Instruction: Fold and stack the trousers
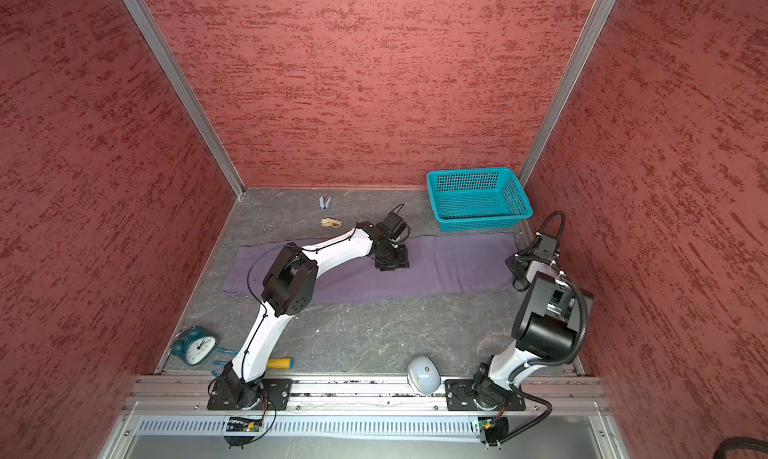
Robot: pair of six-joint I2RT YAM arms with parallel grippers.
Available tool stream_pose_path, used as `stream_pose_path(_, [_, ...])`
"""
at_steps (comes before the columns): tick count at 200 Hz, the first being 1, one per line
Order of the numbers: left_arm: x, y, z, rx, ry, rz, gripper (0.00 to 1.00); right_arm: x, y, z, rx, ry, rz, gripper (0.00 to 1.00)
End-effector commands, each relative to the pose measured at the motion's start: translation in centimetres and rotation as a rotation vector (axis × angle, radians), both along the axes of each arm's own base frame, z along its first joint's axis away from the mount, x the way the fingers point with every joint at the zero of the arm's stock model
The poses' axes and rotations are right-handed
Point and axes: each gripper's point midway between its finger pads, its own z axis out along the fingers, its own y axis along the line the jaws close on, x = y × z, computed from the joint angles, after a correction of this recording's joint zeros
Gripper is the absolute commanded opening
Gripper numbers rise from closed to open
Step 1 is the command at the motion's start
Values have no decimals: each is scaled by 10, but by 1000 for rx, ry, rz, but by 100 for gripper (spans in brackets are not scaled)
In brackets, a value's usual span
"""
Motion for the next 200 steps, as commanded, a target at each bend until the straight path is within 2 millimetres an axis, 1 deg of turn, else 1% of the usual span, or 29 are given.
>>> stream_pose_path(1, [9, 4, 6, -5, -7, 24, 54, 17, 3, 43, -42, -139, 44, 0])
stream_pose_path(35, [13, 9, 17, -27, -17, 42, 54, 17, 9, 68, -73, -191, 79, 0])
stream_pose_path(48, [14, 12, 19, -43, -13, 51, 54, 18, 13, 73, -83, -197, 94, 0])
stream_pose_path(62, [15, 14, 23, -60, -7, 59, 54, 20, 20, 74, -86, -198, 118, 0])
stream_pose_path(63, [14, 14, 23, -62, -7, 59, 54, 21, 21, 79, -94, -212, 121, 0])
stream_pose_path(65, [14, 14, 23, -64, -3, 59, 54, 21, 23, 84, -101, -223, 127, 0])
stream_pose_path(77, [14, 17, 27, -80, 4, 68, 54, 27, 34, 94, -128, -244, 167, 0])
stream_pose_path(96, [16, 24, 35, -108, 4, 86, 54, 41, 66, 111, -179, -273, 263, 0])
stream_pose_path(112, [17, 36, 38, -117, 1, 111, 54, 51, 100, 126, -202, -311, 347, 0])
stream_pose_path(126, [19, 52, 38, -113, -1, 145, 54, 56, 131, 141, -221, -353, 410, 0])
stream_pose_path(142, [17, 75, 35, -105, 12, 194, 54, 58, 165, 152, -237, -380, 472, 0])
stream_pose_path(155, [16, 96, 32, -99, 16, 238, 54, 57, 194, 156, -238, -393, 530, 0])
stream_pose_path(173, [13, 125, 29, -87, 23, 295, 54, 55, 236, 156, -238, -400, 613, 0])
stream_pose_path(200, [5, 162, 25, -56, 30, 364, 54, 49, 296, 146, -217, -400, 728, 0])
